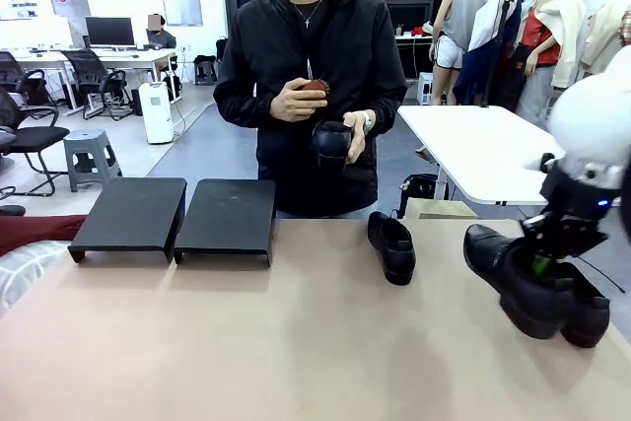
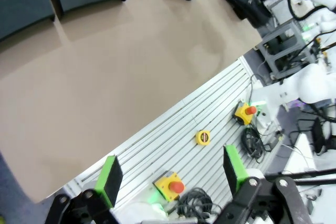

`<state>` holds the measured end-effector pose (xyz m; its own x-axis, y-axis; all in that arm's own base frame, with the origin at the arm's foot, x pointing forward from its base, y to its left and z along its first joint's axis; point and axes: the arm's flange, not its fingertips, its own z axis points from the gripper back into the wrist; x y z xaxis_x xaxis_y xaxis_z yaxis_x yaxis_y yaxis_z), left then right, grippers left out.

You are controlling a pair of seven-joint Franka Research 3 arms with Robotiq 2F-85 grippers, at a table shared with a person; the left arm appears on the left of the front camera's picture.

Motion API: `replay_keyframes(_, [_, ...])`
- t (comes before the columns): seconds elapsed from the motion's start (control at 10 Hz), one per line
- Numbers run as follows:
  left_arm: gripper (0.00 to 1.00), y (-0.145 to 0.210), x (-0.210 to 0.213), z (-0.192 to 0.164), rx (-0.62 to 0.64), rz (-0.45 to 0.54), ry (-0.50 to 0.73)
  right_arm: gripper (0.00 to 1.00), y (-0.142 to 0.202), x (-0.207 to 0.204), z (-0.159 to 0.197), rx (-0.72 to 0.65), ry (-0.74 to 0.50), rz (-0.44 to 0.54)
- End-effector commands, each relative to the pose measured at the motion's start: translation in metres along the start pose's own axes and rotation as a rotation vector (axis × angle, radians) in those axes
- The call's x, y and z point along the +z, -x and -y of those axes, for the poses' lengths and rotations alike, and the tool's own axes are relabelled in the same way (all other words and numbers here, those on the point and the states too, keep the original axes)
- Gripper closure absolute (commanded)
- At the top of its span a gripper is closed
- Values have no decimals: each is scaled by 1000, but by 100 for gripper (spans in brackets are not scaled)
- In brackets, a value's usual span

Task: Organize the shoes by placing them on the stand.
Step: Pick up one Shoe and place it in the middle of the table.

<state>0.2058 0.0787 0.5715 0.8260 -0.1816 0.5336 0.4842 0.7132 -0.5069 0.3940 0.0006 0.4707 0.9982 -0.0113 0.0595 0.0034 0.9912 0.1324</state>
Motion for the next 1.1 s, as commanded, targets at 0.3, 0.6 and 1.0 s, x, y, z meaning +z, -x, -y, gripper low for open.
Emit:
replay_keyframes(0.3, [0, 1, 1, 0, -15, 9, 26, 100, 65, 43, -14, 1, 12, 62])
replay_keyframes(0.6, [0, 1, 1, 0, -15, 9, 26, 100, 77, 40, -56, 100, 110, 84])
replay_keyframes(1.0, [0, 1, 1, 0, -15, 9, 26, 100, 54, 64, -95, 38, 139, 138])
